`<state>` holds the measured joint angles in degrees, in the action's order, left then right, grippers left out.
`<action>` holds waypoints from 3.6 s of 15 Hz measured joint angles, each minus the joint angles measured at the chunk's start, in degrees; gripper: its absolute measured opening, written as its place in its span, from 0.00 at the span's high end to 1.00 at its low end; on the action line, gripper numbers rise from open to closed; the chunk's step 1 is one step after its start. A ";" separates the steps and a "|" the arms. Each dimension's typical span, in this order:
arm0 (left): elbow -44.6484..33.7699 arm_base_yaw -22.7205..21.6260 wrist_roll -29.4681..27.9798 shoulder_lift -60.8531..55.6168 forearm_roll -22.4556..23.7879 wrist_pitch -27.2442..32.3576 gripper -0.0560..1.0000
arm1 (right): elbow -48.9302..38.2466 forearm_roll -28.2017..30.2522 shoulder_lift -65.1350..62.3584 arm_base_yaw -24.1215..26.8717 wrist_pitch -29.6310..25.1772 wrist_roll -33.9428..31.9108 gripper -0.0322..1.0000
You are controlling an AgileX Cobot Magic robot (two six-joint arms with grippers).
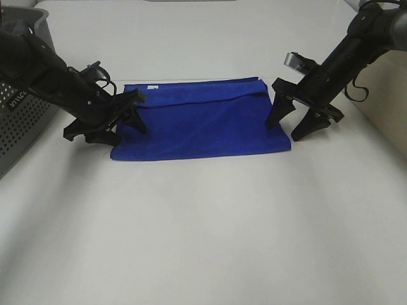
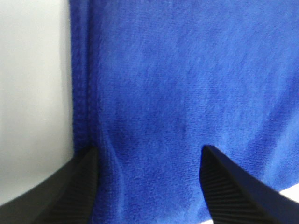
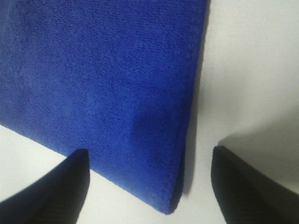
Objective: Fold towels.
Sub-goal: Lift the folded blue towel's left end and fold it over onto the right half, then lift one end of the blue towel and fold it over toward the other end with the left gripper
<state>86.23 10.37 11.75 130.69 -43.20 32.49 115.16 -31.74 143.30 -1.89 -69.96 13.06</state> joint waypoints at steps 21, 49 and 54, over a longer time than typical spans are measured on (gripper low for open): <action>-16.79 0.97 -4.93 -14.78 14.09 12.26 0.93 | -38.45 1.43 -21.77 -3.78 9.74 -1.55 0.95; 13.58 -4.18 -9.45 1.15 18.45 9.28 0.24 | 6.13 3.84 -1.78 -3.78 0.92 -2.12 0.19; 13.58 -3.50 -8.31 4.58 14.78 9.51 0.24 | 6.30 4.13 -1.78 -3.78 0.74 -2.12 0.19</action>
<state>99.81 6.88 3.44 135.28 -28.42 42.00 121.47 -27.62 141.52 -5.67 -69.21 10.94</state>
